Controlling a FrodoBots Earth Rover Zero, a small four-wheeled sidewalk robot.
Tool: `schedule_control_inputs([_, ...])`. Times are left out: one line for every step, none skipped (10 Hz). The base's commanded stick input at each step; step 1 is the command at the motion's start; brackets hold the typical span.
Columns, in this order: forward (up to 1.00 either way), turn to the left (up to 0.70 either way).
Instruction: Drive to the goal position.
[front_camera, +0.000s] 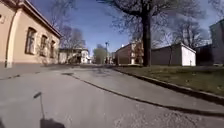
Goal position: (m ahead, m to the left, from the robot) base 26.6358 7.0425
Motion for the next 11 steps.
schedule_control_inputs([0.85, 0.00])
schedule_control_inputs([0.85, 0.00])
schedule_control_inputs([0.85, 0.00])
schedule_control_inputs([0.85, 0.00])
schedule_control_inputs([0.85, 0.00])
schedule_control_inputs([0.85, 0.00])
schedule_control_inputs([0.85, 0.00])
schedule_control_inputs([0.85, 0.00])
schedule_control_inputs([0.85, 0.00])
schedule_control_inputs([0.85, 0.00])
schedule_control_inputs([0.85, 0.00])
